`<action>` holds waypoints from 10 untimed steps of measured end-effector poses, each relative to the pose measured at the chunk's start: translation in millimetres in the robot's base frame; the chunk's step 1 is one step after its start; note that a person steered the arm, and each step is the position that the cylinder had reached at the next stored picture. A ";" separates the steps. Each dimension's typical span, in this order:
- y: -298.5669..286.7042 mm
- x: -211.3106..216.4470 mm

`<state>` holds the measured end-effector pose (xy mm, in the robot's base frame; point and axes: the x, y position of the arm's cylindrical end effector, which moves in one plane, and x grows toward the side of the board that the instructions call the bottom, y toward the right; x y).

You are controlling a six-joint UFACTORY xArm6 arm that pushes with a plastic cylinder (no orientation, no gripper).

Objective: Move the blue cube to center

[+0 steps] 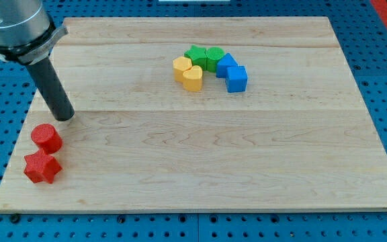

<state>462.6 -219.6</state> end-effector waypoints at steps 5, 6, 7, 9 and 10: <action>-15.7 9.1; -15.7 9.3; -13.4 3.1; 152.0 41.5; 238.3 36.1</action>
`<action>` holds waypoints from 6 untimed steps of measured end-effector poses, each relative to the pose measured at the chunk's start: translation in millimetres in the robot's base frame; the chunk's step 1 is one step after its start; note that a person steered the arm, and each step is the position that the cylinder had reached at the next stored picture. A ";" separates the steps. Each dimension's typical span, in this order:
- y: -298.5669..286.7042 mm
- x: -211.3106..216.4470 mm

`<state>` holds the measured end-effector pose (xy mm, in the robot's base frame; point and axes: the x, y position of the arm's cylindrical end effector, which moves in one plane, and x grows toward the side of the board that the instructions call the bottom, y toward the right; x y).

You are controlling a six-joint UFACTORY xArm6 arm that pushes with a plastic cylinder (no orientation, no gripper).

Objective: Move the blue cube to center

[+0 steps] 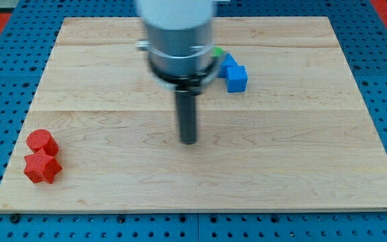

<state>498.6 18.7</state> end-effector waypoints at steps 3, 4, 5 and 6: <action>131.3 -146.0; 69.4 -152.2; -1.2 -92.1; -14.3 -75.4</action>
